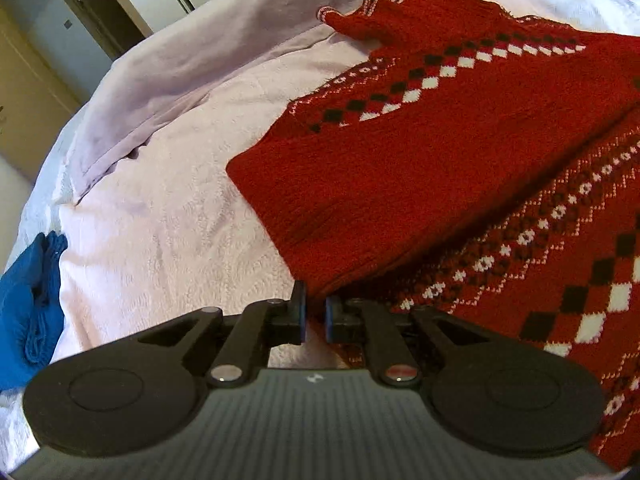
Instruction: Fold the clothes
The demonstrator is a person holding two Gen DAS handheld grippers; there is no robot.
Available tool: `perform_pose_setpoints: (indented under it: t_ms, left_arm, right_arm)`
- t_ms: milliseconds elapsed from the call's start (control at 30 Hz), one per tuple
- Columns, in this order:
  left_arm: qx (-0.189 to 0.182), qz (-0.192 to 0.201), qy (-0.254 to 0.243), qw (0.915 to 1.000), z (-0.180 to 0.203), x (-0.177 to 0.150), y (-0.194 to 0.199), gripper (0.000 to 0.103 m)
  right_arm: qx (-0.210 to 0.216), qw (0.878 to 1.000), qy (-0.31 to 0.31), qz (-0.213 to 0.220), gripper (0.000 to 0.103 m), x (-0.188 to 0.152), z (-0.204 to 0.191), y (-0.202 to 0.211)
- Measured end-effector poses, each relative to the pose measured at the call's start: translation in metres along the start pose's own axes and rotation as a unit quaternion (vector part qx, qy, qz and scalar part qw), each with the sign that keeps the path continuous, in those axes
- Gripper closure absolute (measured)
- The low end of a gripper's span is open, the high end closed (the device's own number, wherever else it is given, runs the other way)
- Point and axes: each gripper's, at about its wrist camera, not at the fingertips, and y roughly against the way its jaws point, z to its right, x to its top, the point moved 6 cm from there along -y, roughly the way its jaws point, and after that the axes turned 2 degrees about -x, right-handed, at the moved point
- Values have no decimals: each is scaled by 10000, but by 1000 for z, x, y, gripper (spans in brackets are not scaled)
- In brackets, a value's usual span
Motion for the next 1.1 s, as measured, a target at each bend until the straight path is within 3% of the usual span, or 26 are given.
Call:
perform_pose_setpoints:
  t_ms: [67,167,300,367,433,500,533,600,733,800,867,967,1100]
  left_arm:
    - [-41,-55,-114,9999,0,1,1,91]
    - [-315,-212,-144,9992,-4,6,11,88]
    - [-776,-311,108,9964,-15,18,37,88]
    - [-920,-113,466,9946,-22,30,48,88]
    - [-931,101,870,9918,-27,41,47,86]
    - [-864,-46,1088,9903,-22,45,24,81]
    - [-830,-126,1193,9893,-19,47,12,81]
    - [-727,-825,1055,9883,-6,36,-21,80]
    - [-543,-764,917,9914,1,45,-13,81]
    - [-572,-733,1169,9888,-2,49,0,81]
    - [-713,-708,1478,9839,-4,54,12,81]
    - [-894,-669,1730,9786,3,61,24,81]
    - [-1171,-672,1937,9717,20,70,30,81]
  right_arm:
    - [101,9999,-18,6,101,5,-3,4]
    - [-306,9995,-19,-117,101,11,3,13]
    - [-791,9928,661,609,99,21,-7,47]
    - [-591,9892,1064,813,99,22,-19,56]
    - [-295,9897,1266,604,99,16,-26,44]
    - [-159,9898,1389,278,99,9,-28,25]
    - [-221,9910,1312,141,98,7,-22,18]
    - [-342,9939,1047,-24,99,5,-8,12]
    - [-81,9996,116,224,86,22,35,61]
    - [-13,9973,-556,471,71,37,77,97]
    - [-228,9899,-1182,754,51,51,125,131]
    - [-637,9660,-2062,1426,51,70,195,179]
    - [-670,9180,-3272,2138,51,82,268,213]
